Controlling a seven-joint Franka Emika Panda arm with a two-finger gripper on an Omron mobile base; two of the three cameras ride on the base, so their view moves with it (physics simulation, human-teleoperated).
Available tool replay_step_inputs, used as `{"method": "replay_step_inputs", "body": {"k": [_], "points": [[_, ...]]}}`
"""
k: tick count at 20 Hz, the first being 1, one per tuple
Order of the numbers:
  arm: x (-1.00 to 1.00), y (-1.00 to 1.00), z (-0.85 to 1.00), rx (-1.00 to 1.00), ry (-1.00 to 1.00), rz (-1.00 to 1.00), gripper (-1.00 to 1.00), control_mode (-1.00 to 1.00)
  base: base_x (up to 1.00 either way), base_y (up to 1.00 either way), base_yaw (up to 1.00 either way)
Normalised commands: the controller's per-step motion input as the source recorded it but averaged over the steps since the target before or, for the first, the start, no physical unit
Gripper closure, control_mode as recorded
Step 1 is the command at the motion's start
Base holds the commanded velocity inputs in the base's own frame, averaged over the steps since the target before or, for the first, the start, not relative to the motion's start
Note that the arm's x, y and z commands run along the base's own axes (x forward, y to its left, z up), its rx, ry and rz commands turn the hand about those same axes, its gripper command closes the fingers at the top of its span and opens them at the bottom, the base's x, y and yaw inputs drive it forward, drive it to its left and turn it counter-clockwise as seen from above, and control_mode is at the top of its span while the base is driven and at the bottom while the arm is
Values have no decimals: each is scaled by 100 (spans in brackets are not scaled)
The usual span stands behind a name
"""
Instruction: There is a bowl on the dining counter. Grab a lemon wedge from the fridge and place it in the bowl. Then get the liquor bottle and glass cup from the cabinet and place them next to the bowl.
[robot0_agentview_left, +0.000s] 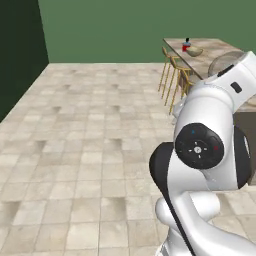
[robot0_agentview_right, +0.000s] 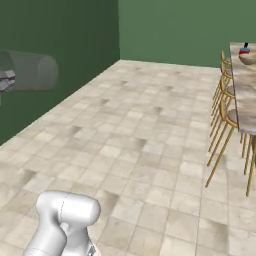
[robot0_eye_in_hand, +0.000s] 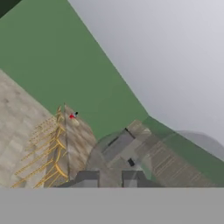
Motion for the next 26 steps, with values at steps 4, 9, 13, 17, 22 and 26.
{"method": "replay_step_inputs", "body": {"k": [4,9,13,17,22,26], "points": [[0,0,0,0,0,0,100,100,99,20,-41],[0,0,0,0,0,0,100,100,100,22,-40],[0,0,0,0,0,0,100,100,100,24,-40],[0,0,0,0,0,0,100,100,100,28,-40],[0,0,0,0,0,0,100,100,100,49,-39],[0,0,0,0,0,0,100,100,100,48,-39]]}}
